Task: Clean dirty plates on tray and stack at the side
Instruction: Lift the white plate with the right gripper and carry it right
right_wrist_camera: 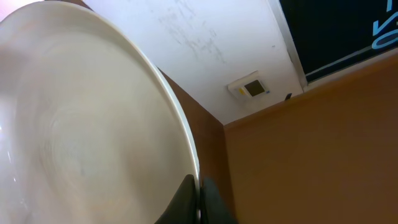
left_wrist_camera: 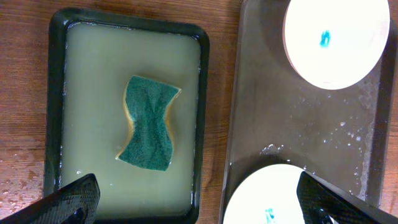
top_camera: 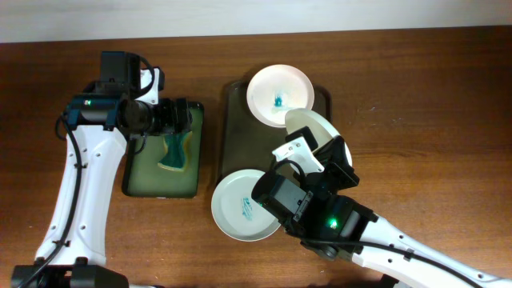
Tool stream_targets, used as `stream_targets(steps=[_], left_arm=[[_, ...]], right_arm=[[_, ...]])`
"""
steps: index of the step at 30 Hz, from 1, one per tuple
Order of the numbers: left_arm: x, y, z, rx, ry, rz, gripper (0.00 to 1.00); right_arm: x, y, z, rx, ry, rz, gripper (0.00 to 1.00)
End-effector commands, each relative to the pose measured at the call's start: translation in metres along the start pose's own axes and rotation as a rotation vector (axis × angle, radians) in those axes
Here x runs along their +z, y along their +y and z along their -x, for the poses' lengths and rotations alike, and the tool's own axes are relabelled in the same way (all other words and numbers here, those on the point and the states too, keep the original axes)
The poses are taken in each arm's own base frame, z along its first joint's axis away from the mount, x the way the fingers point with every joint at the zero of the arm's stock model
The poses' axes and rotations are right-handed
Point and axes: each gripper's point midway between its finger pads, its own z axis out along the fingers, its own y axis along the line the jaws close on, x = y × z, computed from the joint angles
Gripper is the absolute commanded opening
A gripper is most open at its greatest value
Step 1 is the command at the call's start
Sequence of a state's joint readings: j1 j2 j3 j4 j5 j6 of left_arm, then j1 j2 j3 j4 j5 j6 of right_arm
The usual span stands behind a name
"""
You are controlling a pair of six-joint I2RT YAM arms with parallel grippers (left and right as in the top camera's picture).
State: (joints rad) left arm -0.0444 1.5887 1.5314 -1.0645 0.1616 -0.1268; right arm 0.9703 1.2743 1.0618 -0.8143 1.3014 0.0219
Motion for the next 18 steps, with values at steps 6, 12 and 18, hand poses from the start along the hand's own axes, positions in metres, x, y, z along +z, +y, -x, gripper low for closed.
stream_targets(steps=[6,12,18], left_arm=[[-0.001,-0.002,0.001,0.016,-0.004,-0.014,1.0],[-0.001,-0.002,0.001,0.016,-0.004,-0.014,0.99],[-0.001,-0.002,0.001,0.016,-0.004,-0.014,0.99]], right_arm=[[-0.002,-0.001,0.005,-0.026,-0.013,0.003,0.04],[0.001,0.009,0.003,-0.002,-0.003,0.066,0.04],[0.009,0.003,-0.006,0.022,0.035,0.049,0.04]])
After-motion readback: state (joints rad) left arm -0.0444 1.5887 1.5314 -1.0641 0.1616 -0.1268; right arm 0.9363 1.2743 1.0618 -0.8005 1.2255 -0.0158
